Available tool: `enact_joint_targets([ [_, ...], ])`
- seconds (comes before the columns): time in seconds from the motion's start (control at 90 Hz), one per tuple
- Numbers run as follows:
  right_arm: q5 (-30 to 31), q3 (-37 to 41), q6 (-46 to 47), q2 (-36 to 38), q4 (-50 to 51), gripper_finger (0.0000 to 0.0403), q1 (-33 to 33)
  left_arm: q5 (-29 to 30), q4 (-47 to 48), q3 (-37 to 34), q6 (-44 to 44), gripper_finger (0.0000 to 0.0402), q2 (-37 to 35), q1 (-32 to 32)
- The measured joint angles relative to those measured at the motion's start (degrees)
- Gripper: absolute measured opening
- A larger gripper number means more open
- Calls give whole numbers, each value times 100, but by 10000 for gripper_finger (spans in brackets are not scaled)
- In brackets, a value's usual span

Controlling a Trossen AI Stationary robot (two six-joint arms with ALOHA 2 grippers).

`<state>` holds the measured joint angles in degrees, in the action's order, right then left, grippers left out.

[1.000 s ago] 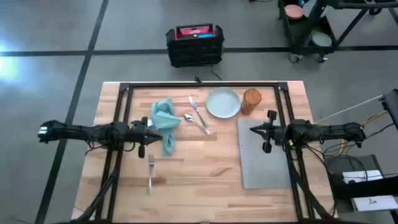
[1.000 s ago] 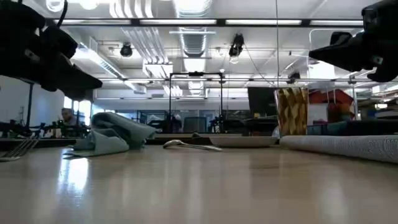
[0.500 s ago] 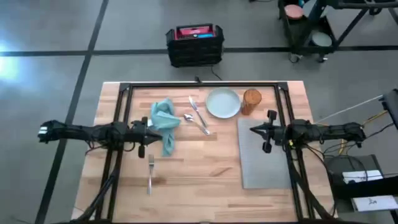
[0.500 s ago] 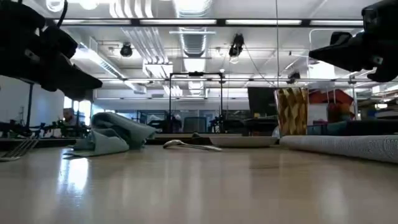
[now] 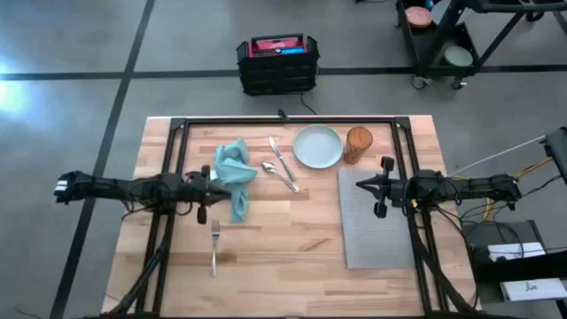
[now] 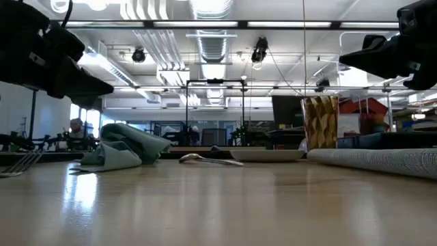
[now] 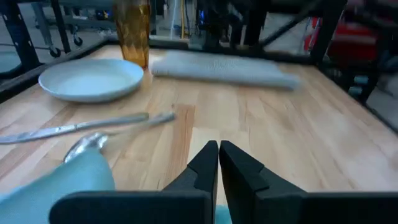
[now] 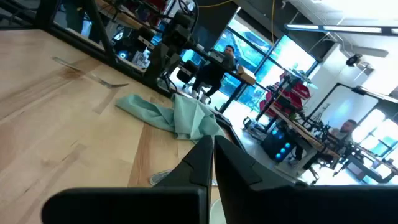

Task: Set table place
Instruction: Prepare the gray placemat

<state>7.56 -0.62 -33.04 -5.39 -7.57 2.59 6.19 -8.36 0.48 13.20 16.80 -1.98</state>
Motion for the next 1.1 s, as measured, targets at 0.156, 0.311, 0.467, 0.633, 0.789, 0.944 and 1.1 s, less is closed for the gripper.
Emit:
enact_joint_targets([
  [0.156, 1, 0, 0, 0, 2, 2, 2, 326, -940, 0, 880, 3, 26, -4],
  [0.311, 2, 0, 0, 0, 2, 2, 2, 401, -1904, 3, 578, 4, 119, 0],
  [0.467, 2, 0, 0, 0, 2, 2, 2, 390, -1317, 686, 262, 3, 678, -9],
  [0.633, 2, 0, 0, 0, 2, 2, 0, 387, -306, 2028, -179, 1, 2126, -9],
  [0.789, 2, 0, 0, 0, 2, 2, 2, 325, 10, 3145, -371, 1, 3796, -9],
  [0.944, 2, 0, -2, -2, 2, 2, 2, 188, -72, 4153, -347, 1, 5480, -11],
  [1.1, 2, 0, 0, 0, 2, 2, 1, 149, -58, 5324, -396, 1, 7147, -55],
])
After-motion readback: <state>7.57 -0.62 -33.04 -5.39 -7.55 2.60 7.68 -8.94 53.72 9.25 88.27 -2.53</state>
